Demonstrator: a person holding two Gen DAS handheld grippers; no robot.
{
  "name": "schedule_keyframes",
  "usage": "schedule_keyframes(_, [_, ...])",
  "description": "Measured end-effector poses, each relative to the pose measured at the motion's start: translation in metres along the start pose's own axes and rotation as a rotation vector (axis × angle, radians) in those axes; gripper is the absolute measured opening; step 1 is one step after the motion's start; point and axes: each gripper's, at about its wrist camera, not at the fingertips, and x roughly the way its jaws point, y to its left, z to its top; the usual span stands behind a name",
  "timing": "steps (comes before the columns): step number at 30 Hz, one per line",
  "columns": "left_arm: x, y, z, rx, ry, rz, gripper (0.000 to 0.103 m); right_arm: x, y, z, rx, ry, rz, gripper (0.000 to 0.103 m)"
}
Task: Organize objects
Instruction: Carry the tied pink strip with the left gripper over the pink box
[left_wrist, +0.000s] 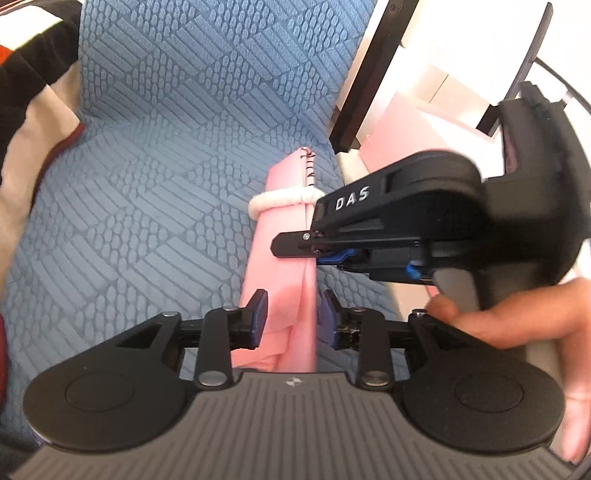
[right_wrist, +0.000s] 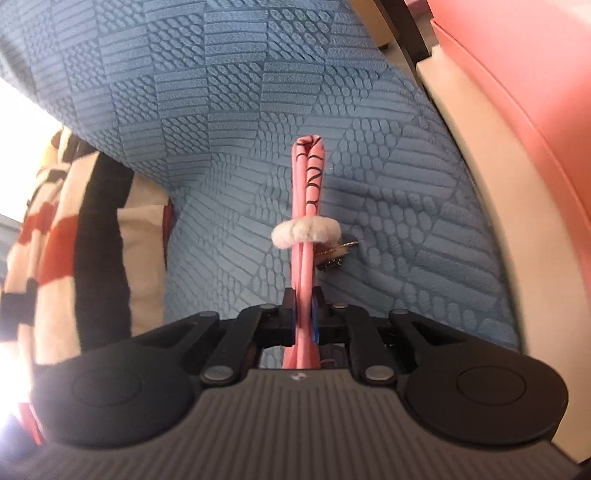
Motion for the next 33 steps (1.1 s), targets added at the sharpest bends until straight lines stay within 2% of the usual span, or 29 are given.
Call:
schedule_keyframes(8, [-0.042,0.004,-0.008,-0.051,-0.028,0.014,0.039,-0.027,0.012,-0.005,-0.109,-0.052,-0.077,0.010])
schedule_keyframes(15, [-0.064,-0.001,-0.007,-0.074,-0.030,0.051,0.039,-0.079,0.023,-0.018,-0.178,-0.104,-0.091,0.010])
schedule_keyframes(23, [-0.099,-0.044,0.016,-0.044,-0.069,0.071,0.039,-0.154,0.034,-0.020,-0.204,-0.169,-0.048,0.010])
schedule_keyframes(29, [-0.122,-0.089,0.042,-0.008,-0.102,0.071,0.040,-0.212,0.035,-0.005,-0.222,-0.229,-0.023,0.010])
schedule_keyframes(33, [-0.132,-0.123,0.062,0.031,-0.130,0.068,0.045,-0.246,0.032,0.010,-0.222,-0.267,-0.011,0.010])
